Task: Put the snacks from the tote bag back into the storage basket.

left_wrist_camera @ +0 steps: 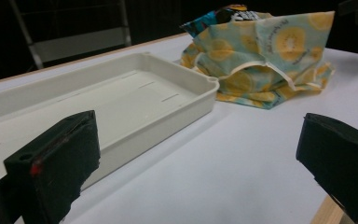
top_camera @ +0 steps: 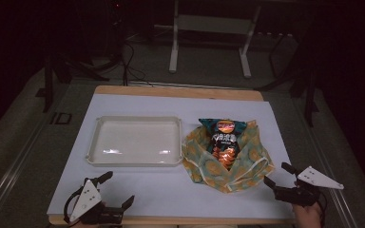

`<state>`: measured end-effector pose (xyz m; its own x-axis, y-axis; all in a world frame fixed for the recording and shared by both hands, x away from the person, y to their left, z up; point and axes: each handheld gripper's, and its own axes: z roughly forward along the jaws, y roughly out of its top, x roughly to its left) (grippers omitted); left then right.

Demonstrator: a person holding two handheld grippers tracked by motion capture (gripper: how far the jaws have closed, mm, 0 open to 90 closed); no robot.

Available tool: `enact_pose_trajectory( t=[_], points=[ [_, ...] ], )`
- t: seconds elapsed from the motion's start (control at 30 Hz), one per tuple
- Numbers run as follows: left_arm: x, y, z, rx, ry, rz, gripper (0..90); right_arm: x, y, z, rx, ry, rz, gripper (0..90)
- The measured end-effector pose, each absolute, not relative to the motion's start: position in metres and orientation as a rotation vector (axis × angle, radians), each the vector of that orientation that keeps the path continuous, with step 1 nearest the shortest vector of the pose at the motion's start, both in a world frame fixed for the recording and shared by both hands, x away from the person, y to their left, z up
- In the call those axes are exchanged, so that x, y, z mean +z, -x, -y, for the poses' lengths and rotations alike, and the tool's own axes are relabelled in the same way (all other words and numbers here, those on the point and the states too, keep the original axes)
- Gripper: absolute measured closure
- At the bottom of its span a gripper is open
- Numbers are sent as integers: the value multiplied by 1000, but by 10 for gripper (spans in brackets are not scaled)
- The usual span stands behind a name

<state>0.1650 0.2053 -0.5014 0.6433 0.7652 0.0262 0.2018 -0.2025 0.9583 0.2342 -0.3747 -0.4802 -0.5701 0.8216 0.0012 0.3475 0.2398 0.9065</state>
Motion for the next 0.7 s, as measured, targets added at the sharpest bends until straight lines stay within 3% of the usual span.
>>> enact_pose_trajectory(
  t=[0.4,0.7],
  points=[
    [-499,-166,-197,570,-1775,-744,1,-483,-220,385,1304,-1072,-2109,109],
    [-498,-163,-192,555,-1772,-730,1,-485,-221,369,1315,-1008,-2218,104]
  ],
)
